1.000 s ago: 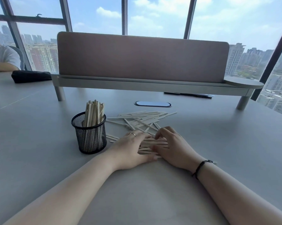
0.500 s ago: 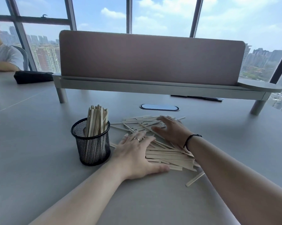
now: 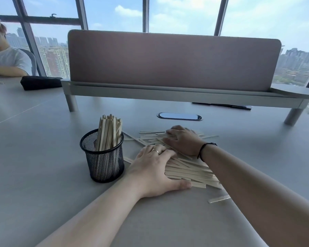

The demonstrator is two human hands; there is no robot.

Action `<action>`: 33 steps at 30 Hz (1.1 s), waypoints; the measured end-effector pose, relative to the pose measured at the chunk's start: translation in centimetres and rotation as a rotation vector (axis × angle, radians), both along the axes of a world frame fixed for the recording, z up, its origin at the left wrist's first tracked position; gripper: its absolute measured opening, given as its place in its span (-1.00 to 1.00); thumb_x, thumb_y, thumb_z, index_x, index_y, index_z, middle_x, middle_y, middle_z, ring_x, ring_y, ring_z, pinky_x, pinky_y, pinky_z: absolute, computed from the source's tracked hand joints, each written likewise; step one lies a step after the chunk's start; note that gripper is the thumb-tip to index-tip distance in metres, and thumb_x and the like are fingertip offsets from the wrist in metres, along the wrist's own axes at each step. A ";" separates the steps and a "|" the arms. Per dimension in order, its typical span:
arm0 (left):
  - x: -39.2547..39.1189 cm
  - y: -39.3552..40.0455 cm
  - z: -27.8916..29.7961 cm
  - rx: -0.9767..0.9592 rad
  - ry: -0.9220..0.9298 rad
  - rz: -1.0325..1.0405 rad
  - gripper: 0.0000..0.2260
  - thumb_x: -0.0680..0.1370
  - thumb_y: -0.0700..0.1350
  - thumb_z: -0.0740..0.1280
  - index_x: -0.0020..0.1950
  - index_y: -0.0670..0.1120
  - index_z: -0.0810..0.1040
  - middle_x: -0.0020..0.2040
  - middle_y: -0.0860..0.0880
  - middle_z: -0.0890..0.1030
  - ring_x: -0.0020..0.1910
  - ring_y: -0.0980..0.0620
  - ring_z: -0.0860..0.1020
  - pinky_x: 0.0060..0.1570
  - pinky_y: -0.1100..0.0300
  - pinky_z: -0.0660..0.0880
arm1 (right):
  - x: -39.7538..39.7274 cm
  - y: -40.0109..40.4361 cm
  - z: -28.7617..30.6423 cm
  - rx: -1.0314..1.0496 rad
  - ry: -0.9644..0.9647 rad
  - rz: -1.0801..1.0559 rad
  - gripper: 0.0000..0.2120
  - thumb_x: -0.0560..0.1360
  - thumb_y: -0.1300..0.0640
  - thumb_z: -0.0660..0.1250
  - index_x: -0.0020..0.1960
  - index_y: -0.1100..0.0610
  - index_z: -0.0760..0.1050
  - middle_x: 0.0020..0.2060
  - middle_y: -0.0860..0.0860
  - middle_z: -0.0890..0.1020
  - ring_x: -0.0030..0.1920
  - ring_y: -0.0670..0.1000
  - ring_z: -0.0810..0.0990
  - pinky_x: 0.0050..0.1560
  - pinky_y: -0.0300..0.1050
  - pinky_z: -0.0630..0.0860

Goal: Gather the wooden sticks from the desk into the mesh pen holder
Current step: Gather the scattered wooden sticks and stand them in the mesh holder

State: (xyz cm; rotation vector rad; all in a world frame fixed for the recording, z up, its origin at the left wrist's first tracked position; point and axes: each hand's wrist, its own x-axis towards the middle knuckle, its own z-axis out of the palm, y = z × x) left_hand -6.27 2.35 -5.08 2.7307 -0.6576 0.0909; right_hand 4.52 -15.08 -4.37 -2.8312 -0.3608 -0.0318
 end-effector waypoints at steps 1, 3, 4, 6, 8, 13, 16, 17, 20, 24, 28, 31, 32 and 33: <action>0.1 0.0 -0.1 -0.010 -0.006 -0.007 -0.10 0.25 0.64 0.21 0.48 0.21 0.32 0.41 0.15 0.35 0.45 0.06 0.21 0.52 0.02 0.17 | -0.8 -0.4 0.0 -0.001 -0.006 -0.007 -0.45 0.56 -0.34 0.11 0.44 -0.11 0.40 0.49 -0.08 0.33 0.46 0.09 0.29 0.47 0.10 0.14; 0.1 -0.1 -0.2 -0.031 -0.020 -0.018 -0.10 0.25 0.64 0.20 0.48 0.19 0.34 0.37 0.14 0.38 0.43 0.07 0.24 0.50 0.02 0.21 | -2.5 -1.1 -0.1 -0.002 -0.024 -0.018 -0.48 0.56 -0.33 0.12 0.43 -0.13 0.42 0.47 -0.09 0.35 0.44 0.10 0.30 0.47 0.12 0.13; 0.1 -0.2 -0.3 -0.036 -0.025 -0.023 -0.11 0.25 0.63 0.21 0.47 0.18 0.35 0.35 0.14 0.39 0.42 0.08 0.25 0.50 0.04 0.21 | -3.2 -1.4 -0.2 0.006 -0.029 -0.016 -0.48 0.56 -0.33 0.13 0.43 -0.13 0.42 0.46 -0.10 0.36 0.44 0.09 0.30 0.47 0.12 0.14; 0.0 -0.4 -0.4 -0.044 -0.037 -0.035 -0.15 0.29 0.60 0.24 0.46 0.18 0.38 0.32 0.15 0.41 0.40 0.10 0.26 0.49 0.09 0.20 | -4.7 -2.3 -0.3 0.046 -0.027 -0.005 -0.48 0.56 -0.33 0.13 0.43 -0.13 0.43 0.43 -0.10 0.39 0.42 0.07 0.33 0.46 0.08 0.17; -0.2 -0.6 -0.4 -0.063 -0.063 -0.040 -0.20 0.30 0.59 0.25 0.43 0.20 0.41 0.28 0.15 0.41 0.38 0.10 0.27 0.44 0.11 0.23 | -6.1 -3.1 -0.4 0.076 -0.016 0.008 -0.50 0.57 -0.31 0.13 0.41 -0.13 0.46 0.40 -0.10 0.41 0.41 0.05 0.36 0.45 0.08 0.20; -0.8 -0.7 0.0 -0.021 -0.130 -0.009 -0.15 0.24 0.63 0.21 0.44 0.25 0.38 0.38 0.12 0.35 0.43 0.05 0.25 0.45 0.05 0.25 | -8.8 -4.0 0.1 0.079 0.019 -0.010 -0.54 0.60 -0.30 0.08 0.38 -0.16 0.48 0.37 -0.10 0.43 0.38 0.03 0.41 0.44 0.08 0.22; -0.9 -0.7 0.1 0.050 -0.126 0.046 -0.05 0.20 0.69 0.12 0.50 0.25 0.28 0.57 0.02 0.22 0.57 -0.05 0.09 0.56 -0.08 0.06 | -10.3 -4.4 0.4 0.057 -0.012 -0.027 -0.49 0.61 -0.29 0.07 0.47 -0.12 0.38 0.41 -0.11 0.43 0.39 0.02 0.40 0.43 0.00 0.22; -0.9 -0.5 0.1 0.075 -0.114 0.072 -0.02 0.21 0.70 0.07 0.53 0.24 0.24 0.62 -0.03 0.15 0.60 -0.08 0.01 0.57 -0.14 -0.04 | -10.7 -4.7 0.5 0.057 -0.035 -0.033 -0.45 0.59 -0.31 0.07 0.49 -0.11 0.35 0.43 -0.10 0.42 0.39 0.04 0.40 0.43 0.00 0.23; -0.5 0.2 0.1 0.119 -0.032 0.191 0.07 0.23 0.72 -0.11 0.62 0.17 0.08 0.67 -0.12 -0.03 0.64 -0.17 -0.13 0.57 -0.22 -0.18 | -11.5 -6.2 0.9 0.102 -0.105 -0.098 -0.38 0.55 -0.38 0.07 0.49 -0.09 0.36 0.44 -0.07 0.43 0.39 0.07 0.44 0.41 0.03 0.32; 0.2 0.6 -0.2 0.107 0.048 0.313 0.10 0.28 0.69 -0.16 0.66 0.04 -0.03 0.67 -0.21 -0.05 0.64 -0.26 -0.07 0.58 -0.18 -0.11 | -13.1 -7.9 1.0 0.047 -0.068 -0.196 -0.28 0.50 -0.47 -0.01 0.53 -0.11 0.29 0.50 -0.08 0.37 0.45 0.06 0.38 0.44 0.03 0.29; 0.6 0.6 -0.5 0.092 0.077 0.336 0.09 0.29 0.68 -0.15 0.65 0.02 0.01 0.66 -0.17 0.06 0.64 -0.19 0.03 0.57 -0.13 -0.02 | -14.8 -7.7 0.9 -0.004 0.063 -0.196 -0.28 0.52 -0.45 -0.04 0.58 -0.12 0.17 0.57 -0.08 0.22 0.55 0.03 0.16 0.49 0.01 0.04; 0.3 0.5 -0.1 0.039 0.078 0.234 -0.03 0.37 0.62 -0.02 0.63 0.06 0.08 0.64 -0.05 0.20 0.61 -0.09 0.13 0.57 -0.09 0.00 | -14.7 -6.9 0.8 -0.025 0.003 -0.177 -0.30 0.52 -0.45 -0.03 0.54 -0.13 0.25 0.52 -0.08 0.29 0.49 0.03 0.24 0.45 -0.01 0.09; 0.0 0.5 0.2 0.027 0.080 0.193 -0.09 0.41 0.58 0.05 0.62 0.08 0.10 0.62 -0.02 0.23 0.61 -0.07 0.16 0.57 -0.07 0.00 | -14.5 -6.6 0.6 -0.034 -0.022 -0.165 -0.31 0.52 -0.46 -0.02 0.51 -0.12 0.28 0.47 -0.07 0.33 0.46 0.04 0.28 0.45 -0.01 0.11; -0.4 0.4 0.4 0.025 0.082 0.159 -0.13 0.43 0.56 0.09 0.61 0.10 0.11 0.62 0.00 0.24 0.60 -0.05 0.16 0.57 -0.05 0.00 | -14.3 -6.4 0.4 -0.039 -0.041 -0.150 -0.31 0.51 -0.47 -0.02 0.49 -0.12 0.31 0.43 -0.06 0.36 0.42 0.04 0.31 0.45 -0.02 0.14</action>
